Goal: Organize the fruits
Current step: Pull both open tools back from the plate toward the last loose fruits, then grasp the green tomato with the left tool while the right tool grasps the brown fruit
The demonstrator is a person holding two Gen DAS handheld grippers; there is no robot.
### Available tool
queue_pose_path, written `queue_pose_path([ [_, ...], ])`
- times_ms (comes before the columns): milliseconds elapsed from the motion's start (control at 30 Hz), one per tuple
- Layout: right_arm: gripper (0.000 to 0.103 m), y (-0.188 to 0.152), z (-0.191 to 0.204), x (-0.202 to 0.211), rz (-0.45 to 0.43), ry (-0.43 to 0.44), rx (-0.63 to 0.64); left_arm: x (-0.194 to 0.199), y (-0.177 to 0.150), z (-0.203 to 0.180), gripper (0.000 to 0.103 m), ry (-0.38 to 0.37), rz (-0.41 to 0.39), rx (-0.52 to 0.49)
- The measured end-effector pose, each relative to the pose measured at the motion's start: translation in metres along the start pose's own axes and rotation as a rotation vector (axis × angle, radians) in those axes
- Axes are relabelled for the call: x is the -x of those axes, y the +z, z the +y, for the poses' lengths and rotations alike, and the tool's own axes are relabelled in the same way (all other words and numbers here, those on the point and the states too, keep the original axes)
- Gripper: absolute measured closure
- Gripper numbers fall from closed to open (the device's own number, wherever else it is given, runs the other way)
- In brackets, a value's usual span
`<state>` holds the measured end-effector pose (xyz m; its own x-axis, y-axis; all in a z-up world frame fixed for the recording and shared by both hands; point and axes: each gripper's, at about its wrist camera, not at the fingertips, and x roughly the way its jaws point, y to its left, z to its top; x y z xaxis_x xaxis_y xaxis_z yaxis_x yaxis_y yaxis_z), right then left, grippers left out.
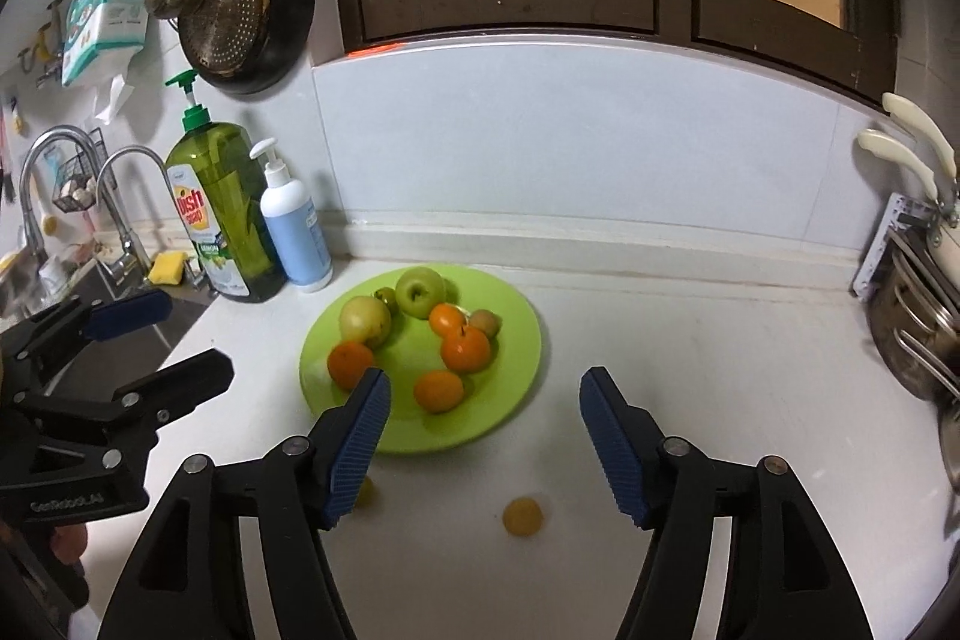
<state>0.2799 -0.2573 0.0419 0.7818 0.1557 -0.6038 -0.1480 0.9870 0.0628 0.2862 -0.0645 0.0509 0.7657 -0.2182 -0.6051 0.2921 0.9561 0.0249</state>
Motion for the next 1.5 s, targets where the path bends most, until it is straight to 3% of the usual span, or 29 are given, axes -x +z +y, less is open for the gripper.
queue_pose_path([
  [267,0.037,-0.028,-0.006,-0.004,0.05,-0.001,0.001,0.001,-0.031,-0.011,0.014,0.031,-0.005,0.003],
  [700,0.037,-0.073,-0.021,-0.036,0.183,-0.02,-0.011,-0.042,-0.072,-0.027,0.015,0.002,0.112,-0.015],
  [1000,0.038,-0.079,-0.025,-0.064,0.24,0.004,-0.039,-0.078,-0.079,-0.03,0.031,-0.037,0.186,-0.027],
  [1167,0.05,-0.079,-0.026,-0.078,0.266,0.022,-0.049,-0.09,-0.081,-0.028,0.045,-0.067,0.214,-0.016],
  [1500,0.063,-0.078,-0.027,-0.093,0.284,0.05,-0.068,-0.101,-0.08,-0.029,0.058,-0.091,0.232,-0.007],
])
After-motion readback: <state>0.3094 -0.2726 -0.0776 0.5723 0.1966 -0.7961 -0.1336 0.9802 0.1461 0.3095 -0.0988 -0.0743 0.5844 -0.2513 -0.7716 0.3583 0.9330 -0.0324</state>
